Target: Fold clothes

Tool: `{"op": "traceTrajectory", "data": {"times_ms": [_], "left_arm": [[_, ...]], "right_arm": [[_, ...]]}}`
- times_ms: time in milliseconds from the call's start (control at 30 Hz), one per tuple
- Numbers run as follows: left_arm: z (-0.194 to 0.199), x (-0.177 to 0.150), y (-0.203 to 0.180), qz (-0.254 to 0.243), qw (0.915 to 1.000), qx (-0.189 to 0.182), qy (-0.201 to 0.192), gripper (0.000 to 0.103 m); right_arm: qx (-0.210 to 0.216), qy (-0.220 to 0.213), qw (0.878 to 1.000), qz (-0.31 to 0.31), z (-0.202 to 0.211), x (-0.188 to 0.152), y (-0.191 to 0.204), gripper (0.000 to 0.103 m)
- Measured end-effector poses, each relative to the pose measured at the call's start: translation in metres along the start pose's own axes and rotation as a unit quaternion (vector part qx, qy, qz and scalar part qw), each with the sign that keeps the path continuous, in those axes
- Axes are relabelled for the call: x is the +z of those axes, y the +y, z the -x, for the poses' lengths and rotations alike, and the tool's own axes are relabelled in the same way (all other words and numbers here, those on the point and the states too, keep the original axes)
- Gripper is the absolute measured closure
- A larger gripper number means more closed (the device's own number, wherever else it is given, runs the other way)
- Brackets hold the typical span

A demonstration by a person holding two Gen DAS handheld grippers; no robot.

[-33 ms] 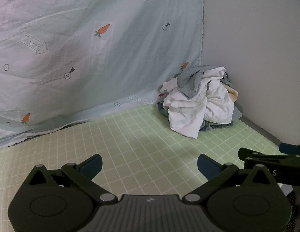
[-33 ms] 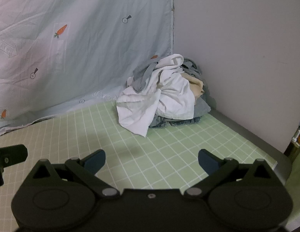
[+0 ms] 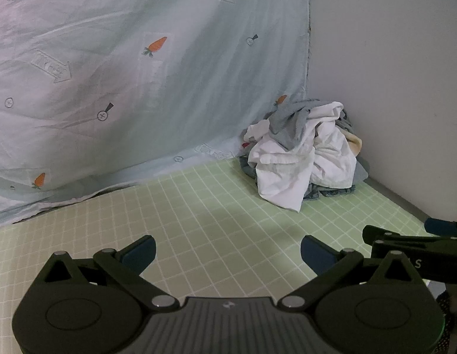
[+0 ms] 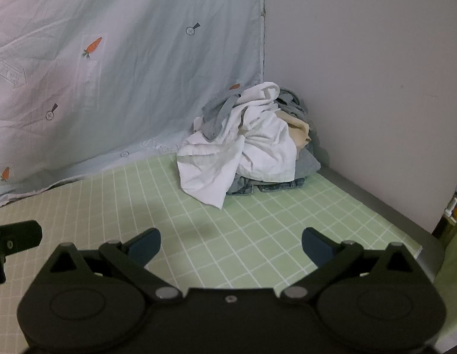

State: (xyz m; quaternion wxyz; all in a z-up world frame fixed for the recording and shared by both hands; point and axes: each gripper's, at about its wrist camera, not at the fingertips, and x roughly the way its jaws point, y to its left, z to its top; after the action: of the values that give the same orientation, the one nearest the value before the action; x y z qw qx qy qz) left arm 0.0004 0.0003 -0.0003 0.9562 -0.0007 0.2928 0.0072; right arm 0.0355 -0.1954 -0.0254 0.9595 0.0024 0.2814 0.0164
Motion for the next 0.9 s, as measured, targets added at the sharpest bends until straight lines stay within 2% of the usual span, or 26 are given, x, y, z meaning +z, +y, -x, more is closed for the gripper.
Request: {"op": "traceTrajectory", "data": {"times_ms": [900], "left_arm": [[-0.005,-0.009,-0.013,0.002,0.9999,0.011,-0.001,0.000]], "right_arm": [[0.002,0.003,1.000,-0.001,-0.003,-0.006,0.002,0.000]]}}
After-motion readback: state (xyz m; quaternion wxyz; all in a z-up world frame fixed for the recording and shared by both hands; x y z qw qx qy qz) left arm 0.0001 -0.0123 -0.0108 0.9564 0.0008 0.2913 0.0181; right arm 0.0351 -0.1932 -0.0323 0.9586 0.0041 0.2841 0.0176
